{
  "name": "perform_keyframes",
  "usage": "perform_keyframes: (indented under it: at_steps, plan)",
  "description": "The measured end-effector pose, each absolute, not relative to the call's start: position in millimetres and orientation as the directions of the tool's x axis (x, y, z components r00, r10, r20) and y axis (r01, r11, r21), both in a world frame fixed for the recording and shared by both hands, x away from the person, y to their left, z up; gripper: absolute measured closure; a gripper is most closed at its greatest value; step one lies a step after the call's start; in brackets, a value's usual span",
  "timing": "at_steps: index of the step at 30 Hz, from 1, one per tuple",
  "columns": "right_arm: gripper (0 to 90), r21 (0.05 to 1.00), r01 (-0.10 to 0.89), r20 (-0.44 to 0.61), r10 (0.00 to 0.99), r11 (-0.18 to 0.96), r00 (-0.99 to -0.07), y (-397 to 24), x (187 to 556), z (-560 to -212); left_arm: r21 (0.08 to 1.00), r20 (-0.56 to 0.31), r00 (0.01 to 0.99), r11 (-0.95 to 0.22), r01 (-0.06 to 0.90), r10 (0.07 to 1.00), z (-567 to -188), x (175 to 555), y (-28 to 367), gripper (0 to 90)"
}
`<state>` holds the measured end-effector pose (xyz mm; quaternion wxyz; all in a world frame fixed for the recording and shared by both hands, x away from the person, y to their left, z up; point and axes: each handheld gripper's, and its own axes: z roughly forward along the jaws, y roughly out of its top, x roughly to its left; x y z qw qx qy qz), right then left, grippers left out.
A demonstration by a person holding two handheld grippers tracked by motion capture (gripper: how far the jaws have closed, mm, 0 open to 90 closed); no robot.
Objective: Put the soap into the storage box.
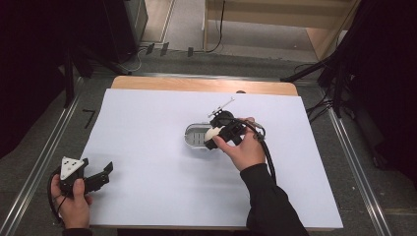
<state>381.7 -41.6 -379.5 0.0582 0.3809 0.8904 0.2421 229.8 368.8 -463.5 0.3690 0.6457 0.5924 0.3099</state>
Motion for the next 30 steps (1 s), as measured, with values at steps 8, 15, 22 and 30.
perform_keyframes:
  at_steps: [8,15,22,30]
  plan:
    - [23.9,0.465,0.654,0.087,0.705,0.596,-0.704,-32.8,387.9,-382.2,0.844,-0.04,0.107,-0.024,0.536,0.993,-463.6,229.9,369.0,14.2]
    - [23.9,0.458,0.652,0.081,0.702,0.604,-0.708,-23.6,394.4,-381.0,0.843,-0.038,0.109,-0.027,0.538,0.993,-463.4,229.7,369.3,14.2]
    - [23.9,0.447,0.66,0.088,0.705,0.603,-0.704,-16.6,401.2,-383.6,0.842,-0.039,0.11,-0.027,0.538,0.993,-463.5,229.9,369.3,14.2]
    - [23.9,0.439,0.667,0.091,0.709,0.602,-0.7,-13.4,406.6,-388.8,0.842,-0.039,0.109,-0.026,0.539,0.993,-463.4,229.8,369.3,14.2]
